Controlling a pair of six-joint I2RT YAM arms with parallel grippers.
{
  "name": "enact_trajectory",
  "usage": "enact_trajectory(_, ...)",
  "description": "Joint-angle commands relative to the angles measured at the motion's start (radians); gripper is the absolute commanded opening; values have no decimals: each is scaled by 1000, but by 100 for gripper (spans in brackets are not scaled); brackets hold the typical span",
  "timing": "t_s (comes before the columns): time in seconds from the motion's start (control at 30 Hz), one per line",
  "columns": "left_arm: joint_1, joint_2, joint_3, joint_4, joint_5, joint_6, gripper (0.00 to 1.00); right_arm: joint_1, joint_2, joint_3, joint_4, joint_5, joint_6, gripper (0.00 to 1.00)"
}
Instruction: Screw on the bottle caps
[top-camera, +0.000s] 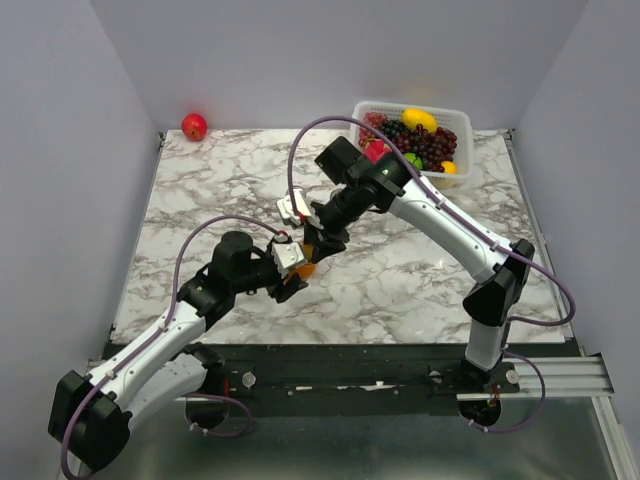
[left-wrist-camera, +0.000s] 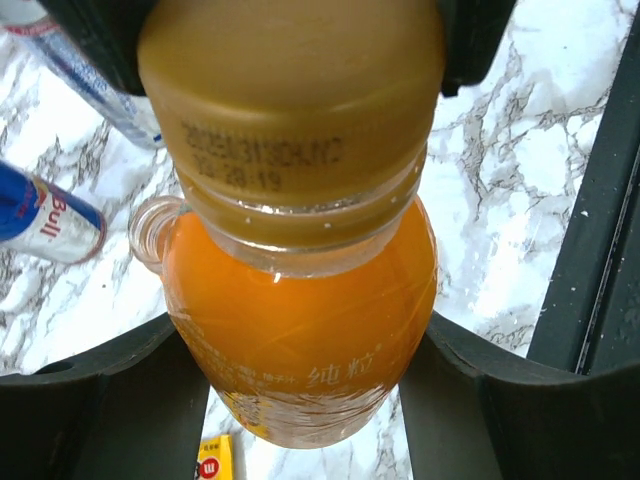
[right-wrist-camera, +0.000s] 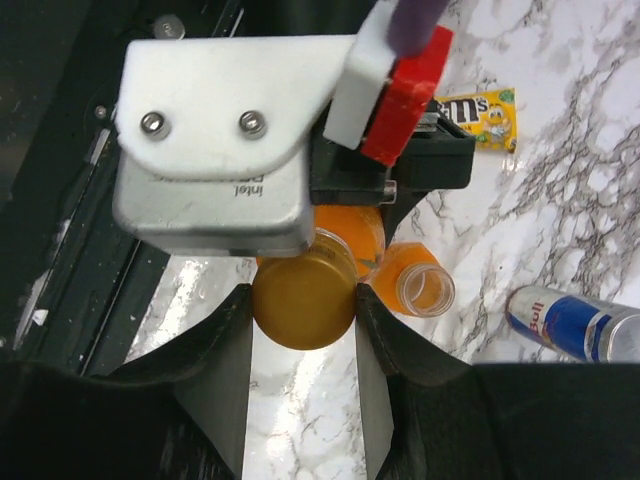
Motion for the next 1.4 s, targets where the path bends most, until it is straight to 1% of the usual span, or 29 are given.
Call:
enact_trajectory(0.0,5,6,157,180,-92,-93,0,11,103,35,-149,94,256,31)
enact_trajectory(0.07,5,9,179,175,-88,-113,0,11,140,77,-161,116,355,31)
enact_trajectory(0.1,5,9,183,178,-86,-119,0,11,149,83,-164,119,380,30)
enact_trajectory(0.27,5,20,208,173,-100,-162,0,10,131,29,-118,150,486,30)
enact_trajectory(0.37,5,23,197,167,-94,-155,0,10,119,17,-111,164,509,31)
enact_trajectory(0.5,5,32,166,129,-98,-115,0,10,110,23,-105,185,495,32)
enact_trajectory(0.6,5,23,127,126,-106,-112,0,10,107,26,-95,188,488,38)
enact_trajectory(0.63,5,19,116,127,-103,-107,0,10,104,23,-95,185,483,41)
enact_trajectory(0.73,5,11,79,127,-89,-98,0,11,93,26,-88,190,471,46)
enact_trajectory(0.8,5,11,58,126,-81,-89,0,11,90,44,-85,193,457,48)
enact_trajectory(0.83,5,11,51,126,-80,-87,0,10,90,55,-82,194,454,51)
enact_trajectory(0.9,5,9,30,126,-74,-78,0,10,91,92,-78,187,448,52)
enact_trajectory(1.07,5,3,-4,133,-52,-93,0,11,91,141,-69,174,452,61)
enact_trajectory(1.2,5,5,-15,147,-42,-98,0,10,79,137,-74,182,451,65)
enact_trajectory(1.27,5,6,-19,149,-34,-98,0,10,71,135,-94,191,442,69)
enact_trajectory(1.33,6,0,-22,146,-17,-93,0,5,45,120,-111,211,402,73)
enact_trajectory(1.37,9,0,-25,146,16,-92,0,-2,30,105,-108,217,394,75)
